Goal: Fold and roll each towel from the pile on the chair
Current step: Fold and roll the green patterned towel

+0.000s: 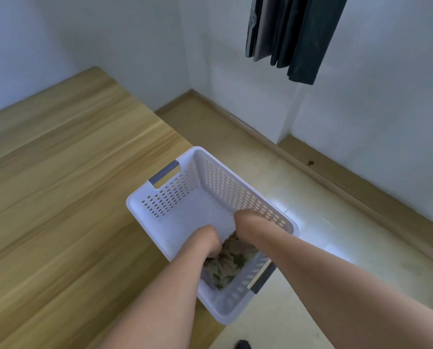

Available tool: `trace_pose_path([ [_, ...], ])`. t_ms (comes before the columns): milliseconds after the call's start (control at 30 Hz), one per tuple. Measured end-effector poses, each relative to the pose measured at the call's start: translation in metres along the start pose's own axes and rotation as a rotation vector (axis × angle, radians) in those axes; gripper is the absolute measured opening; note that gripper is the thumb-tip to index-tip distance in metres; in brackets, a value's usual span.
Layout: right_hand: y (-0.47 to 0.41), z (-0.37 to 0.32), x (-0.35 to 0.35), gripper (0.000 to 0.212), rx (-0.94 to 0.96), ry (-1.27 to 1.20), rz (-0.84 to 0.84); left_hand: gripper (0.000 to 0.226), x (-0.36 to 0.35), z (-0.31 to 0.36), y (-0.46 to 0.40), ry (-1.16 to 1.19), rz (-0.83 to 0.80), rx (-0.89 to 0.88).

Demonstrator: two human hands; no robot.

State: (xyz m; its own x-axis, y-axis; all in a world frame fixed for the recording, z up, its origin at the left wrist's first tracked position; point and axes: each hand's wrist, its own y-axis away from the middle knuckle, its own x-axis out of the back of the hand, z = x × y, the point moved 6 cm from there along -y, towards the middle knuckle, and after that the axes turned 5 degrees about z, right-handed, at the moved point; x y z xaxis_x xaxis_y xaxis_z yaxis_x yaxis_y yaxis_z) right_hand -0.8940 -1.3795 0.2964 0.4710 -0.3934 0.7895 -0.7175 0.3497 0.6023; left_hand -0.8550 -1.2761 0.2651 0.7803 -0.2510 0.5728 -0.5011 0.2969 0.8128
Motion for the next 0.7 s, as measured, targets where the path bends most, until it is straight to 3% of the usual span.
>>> trace_pose_path([
  [67, -0.009, 0.005, -0.013, 0.032, 0.012, 0.108, -0.052, 0.026, -0.01, 0.0, -0.005, -0.041, -0.073, 0.038],
  [167, -0.012, 0.008, -0.023, 0.036, -0.078, 0.037, -0.144, 0.018, -0.018, -0.001, -0.012, -0.067, -0.155, 0.082],
  [400, -0.013, 0.002, -0.024, 0.03, -0.051, 0.027, -0.188, 0.039, -0.011, 0.005, -0.008, -0.189, -0.138, 0.037],
  [467, -0.007, 0.001, -0.014, 0.023, -0.028, -0.039, -0.119, 0.037, -0.001, 0.005, 0.002, -0.228, -0.055, -0.009],
  [567, 0.019, 0.002, 0.019, 0.011, -0.03, -0.135, 0.028, 0.028, 0.031, 0.003, 0.026, -0.095, 0.224, -0.129],
  [700, 0.076, -0.005, 0.069, 0.039, -0.052, -0.25, 0.2, 0.027, 0.071, -0.014, 0.096, 0.065, 0.563, -0.285],
])
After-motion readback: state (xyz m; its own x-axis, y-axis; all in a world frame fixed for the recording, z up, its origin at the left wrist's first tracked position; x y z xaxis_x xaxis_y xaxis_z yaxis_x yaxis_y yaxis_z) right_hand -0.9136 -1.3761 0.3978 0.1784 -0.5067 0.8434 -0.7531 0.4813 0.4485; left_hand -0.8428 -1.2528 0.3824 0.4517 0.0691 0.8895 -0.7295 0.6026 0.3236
